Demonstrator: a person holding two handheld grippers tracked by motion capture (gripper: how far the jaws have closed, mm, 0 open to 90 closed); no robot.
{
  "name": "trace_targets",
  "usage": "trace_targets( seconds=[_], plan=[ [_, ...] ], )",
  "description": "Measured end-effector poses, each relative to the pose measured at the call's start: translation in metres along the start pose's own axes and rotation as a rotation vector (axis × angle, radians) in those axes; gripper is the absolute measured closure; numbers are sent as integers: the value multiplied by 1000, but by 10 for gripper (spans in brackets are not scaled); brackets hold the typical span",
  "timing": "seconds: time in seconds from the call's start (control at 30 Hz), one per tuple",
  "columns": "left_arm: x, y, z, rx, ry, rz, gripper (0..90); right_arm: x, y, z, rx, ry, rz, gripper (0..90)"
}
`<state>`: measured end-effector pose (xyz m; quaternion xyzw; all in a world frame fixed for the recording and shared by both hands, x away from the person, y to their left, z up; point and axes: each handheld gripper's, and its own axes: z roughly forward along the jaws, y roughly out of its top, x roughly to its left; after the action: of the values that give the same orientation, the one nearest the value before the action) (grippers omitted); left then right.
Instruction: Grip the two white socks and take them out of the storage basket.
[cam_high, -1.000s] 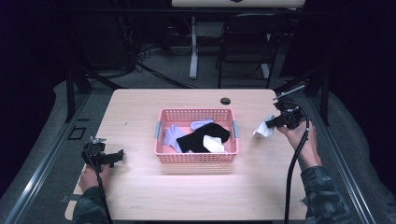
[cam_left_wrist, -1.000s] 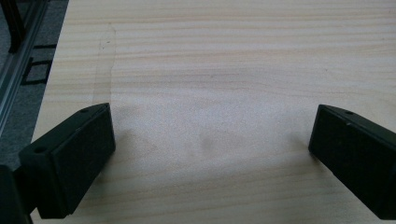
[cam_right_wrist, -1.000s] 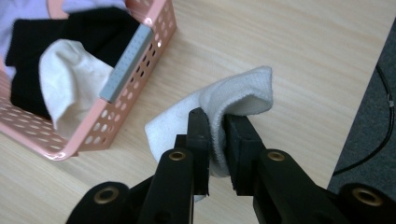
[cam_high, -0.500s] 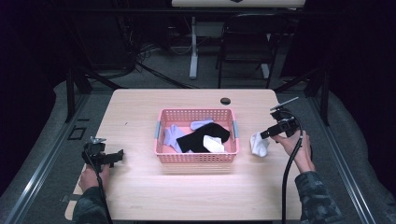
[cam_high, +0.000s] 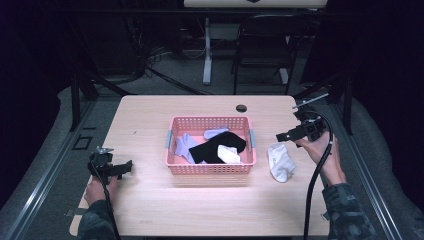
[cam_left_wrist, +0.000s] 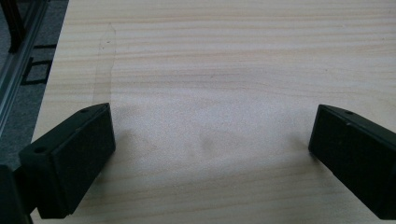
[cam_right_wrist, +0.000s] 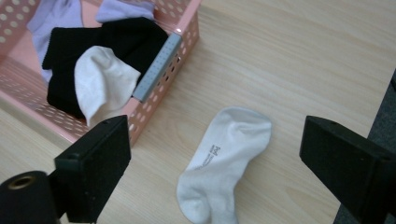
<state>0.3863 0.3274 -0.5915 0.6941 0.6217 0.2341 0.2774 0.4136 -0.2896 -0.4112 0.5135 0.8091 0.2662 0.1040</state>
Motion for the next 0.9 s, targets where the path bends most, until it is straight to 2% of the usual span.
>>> trace_targets(
  seconds=[0.17,0.77,0.9],
  plan=[
    [0,0,0,0,0,0,3,16,9,0,4,9,-47,0],
    [0,0,0,0,0,0,3,51,28,4,-25,61,-134,0],
    [0,0,0,0,0,-1,3,57,31,7,-13,66,-142,0]
  ],
)
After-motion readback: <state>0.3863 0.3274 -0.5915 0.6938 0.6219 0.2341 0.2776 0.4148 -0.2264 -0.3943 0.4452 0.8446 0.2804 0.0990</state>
